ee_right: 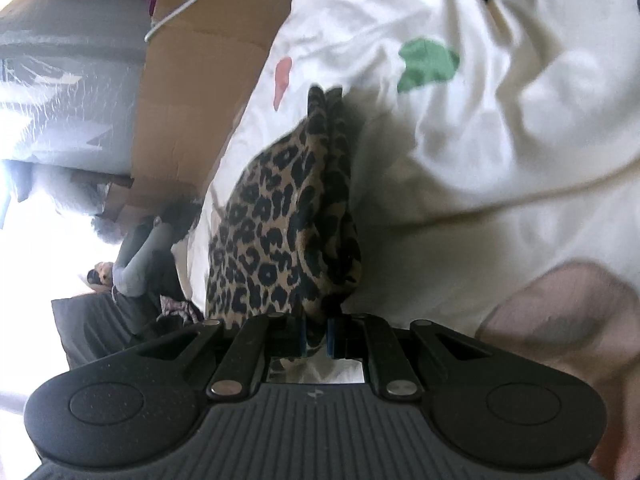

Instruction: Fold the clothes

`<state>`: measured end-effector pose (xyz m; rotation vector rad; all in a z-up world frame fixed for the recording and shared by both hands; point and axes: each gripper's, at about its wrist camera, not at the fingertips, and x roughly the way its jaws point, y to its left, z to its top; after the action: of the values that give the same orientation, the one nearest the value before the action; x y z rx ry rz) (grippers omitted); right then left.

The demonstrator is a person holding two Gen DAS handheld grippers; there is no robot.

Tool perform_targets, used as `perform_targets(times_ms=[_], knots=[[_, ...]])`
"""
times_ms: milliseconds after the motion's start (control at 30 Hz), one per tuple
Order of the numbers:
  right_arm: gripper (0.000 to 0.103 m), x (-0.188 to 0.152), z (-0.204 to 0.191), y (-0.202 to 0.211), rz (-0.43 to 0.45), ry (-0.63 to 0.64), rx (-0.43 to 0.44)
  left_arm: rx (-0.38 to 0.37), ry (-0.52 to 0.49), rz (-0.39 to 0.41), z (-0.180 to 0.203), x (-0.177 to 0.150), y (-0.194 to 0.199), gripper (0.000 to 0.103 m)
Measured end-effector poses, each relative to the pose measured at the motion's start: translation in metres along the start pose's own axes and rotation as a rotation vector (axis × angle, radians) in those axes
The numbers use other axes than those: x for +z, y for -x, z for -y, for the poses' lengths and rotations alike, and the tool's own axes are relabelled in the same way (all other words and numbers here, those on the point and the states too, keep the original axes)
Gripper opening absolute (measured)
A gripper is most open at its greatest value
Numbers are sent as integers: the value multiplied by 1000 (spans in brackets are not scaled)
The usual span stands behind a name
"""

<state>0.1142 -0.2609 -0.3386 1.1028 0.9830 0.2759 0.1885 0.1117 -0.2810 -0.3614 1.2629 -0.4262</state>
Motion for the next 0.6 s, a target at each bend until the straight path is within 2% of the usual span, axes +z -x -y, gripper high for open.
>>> perform_targets(times_ms=[200, 600], knots=[[7, 23, -2, 17, 80, 14, -14, -46, -60, -106, 26, -9, -24, 8], [7, 70, -27, 23, 120, 142, -39, -122, -14, -202, 55, -25, -48, 7]])
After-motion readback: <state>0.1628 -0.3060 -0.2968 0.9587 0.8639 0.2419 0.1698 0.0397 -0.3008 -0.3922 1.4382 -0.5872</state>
